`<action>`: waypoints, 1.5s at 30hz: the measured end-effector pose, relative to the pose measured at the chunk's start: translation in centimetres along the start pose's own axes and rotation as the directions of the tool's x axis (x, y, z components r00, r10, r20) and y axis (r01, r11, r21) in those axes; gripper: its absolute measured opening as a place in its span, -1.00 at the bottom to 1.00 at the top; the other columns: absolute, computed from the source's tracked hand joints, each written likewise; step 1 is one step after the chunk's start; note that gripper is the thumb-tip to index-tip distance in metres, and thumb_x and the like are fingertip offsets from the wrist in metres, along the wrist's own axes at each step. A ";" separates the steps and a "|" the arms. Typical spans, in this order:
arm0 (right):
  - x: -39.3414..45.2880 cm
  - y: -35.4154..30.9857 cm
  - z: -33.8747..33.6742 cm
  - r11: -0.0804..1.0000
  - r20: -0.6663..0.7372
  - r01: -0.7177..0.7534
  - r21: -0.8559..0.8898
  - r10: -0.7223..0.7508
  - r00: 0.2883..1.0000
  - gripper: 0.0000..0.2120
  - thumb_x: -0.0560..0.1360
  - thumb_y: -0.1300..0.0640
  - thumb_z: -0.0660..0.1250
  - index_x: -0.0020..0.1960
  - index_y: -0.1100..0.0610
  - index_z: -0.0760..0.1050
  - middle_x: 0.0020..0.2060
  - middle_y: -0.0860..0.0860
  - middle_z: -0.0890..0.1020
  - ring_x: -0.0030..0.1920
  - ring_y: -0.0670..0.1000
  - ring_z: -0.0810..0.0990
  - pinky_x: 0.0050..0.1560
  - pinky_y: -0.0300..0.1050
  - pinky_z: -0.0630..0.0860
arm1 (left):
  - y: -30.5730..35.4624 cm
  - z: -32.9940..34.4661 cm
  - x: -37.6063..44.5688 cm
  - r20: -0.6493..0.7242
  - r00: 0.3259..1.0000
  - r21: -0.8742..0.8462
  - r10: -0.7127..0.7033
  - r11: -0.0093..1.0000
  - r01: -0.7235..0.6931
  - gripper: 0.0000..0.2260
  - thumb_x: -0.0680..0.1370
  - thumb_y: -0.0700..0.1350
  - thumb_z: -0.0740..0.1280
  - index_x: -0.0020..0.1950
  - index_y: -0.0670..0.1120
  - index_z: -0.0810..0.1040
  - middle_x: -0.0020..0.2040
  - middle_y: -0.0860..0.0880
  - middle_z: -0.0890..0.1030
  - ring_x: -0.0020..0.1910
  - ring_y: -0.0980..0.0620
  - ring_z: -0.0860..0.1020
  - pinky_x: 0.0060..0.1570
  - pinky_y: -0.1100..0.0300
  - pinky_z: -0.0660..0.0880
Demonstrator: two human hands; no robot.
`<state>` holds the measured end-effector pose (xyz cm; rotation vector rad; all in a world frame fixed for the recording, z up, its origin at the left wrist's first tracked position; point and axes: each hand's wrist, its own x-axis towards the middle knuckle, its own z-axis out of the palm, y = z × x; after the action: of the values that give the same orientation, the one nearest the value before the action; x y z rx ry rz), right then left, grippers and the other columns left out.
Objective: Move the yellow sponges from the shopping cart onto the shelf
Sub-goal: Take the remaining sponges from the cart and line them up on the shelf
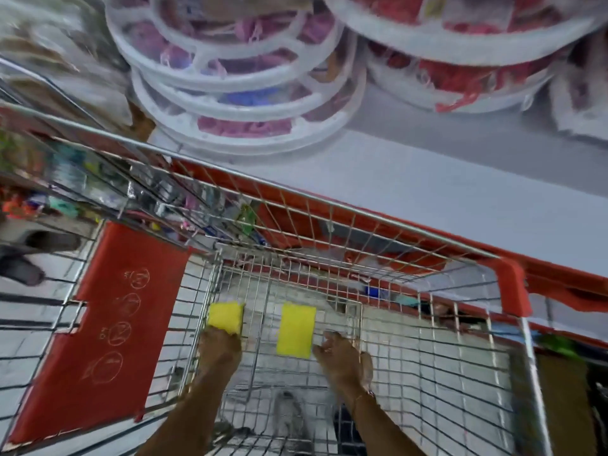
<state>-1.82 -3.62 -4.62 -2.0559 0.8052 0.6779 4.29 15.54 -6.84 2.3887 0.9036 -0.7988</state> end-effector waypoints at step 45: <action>-19.9 -7.0 -32.2 0.641 -0.313 0.359 0.678 -0.189 0.931 -0.51 0.26 0.12 0.56 0.11 0.31 0.58 0.01 0.22 0.70 0.04 0.18 0.68 0.17 0.11 0.59 | 21.4 -20.3 -27.4 0.358 0.473 -0.622 0.805 0.583 -0.523 -0.53 0.38 -0.16 0.52 0.23 -0.06 0.43 0.07 -0.12 0.67 -0.01 -0.02 0.65 -0.15 0.20 0.59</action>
<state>-3.86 -21.01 29.66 -1.4524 0.6976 -0.0746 9.69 1.08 30.39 1.6384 -0.1978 -0.8237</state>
